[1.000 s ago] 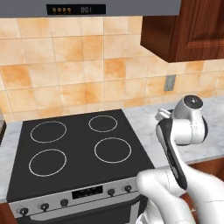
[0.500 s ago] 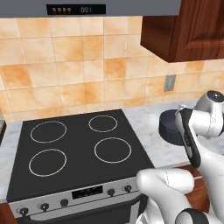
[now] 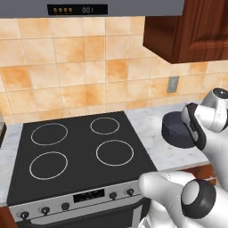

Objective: Turn on the sink faucet. Then move the lemon wedge from the counter to the sink. Turn off the sink. Move the vegetable from the sink to the pot next to the stove. Finally move the pot to the rear left burner.

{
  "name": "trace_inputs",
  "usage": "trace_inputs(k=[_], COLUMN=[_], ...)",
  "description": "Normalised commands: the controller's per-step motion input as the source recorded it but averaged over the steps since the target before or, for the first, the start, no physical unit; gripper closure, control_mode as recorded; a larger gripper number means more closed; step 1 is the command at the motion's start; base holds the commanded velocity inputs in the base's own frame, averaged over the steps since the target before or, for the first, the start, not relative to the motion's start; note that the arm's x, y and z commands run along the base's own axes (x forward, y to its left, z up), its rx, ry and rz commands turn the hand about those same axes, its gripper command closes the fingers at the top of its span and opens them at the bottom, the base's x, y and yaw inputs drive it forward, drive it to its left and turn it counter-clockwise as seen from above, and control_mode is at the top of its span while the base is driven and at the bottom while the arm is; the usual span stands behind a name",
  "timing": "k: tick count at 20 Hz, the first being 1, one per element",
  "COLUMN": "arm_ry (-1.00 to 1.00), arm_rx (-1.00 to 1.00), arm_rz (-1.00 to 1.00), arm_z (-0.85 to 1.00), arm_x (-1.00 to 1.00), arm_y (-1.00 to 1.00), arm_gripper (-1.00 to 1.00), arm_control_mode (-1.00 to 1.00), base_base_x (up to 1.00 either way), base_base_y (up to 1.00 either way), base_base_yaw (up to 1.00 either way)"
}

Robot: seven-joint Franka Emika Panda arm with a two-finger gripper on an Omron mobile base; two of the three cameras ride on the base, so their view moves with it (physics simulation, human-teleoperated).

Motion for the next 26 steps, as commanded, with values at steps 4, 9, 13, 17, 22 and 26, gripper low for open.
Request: trace_inputs(k=[4, 9, 13, 17, 22, 26], arm_ry=[0.02, 0.03, 0.07, 0.06, 0.03, 0.01], arm_rx=[0.00, 0.00, 0.00, 0.00, 0.00, 0.00], arm_rz=[0.04, 0.03, 0.03, 0.04, 0.04, 0.04], arm_z=[-0.27, -0.17, -0.09, -0.18, -0.23, -0.25], arm_x=[0.27, 0.28, 0.36, 0.34, 0.26, 0.20], arm_y=[-0.18, -0.10, 0.00, 0.00, 0.00, -0.01], arm_gripper=[1.00, 1.00, 1.00, 1.00, 1.00, 1.00], arm_control_mode=[-1.00, -1.00, -1.00, -1.00, -1.00, -1.00], base_base_x=[0.00, 0.00, 0.00, 0.00, 0.00, 0.00], base_base_y=[0.00, 0.00, 0.00, 0.00, 0.00, 0.00], base_base_yaw=[0.00, 0.00, 0.00, 0.00, 0.00, 0.00])
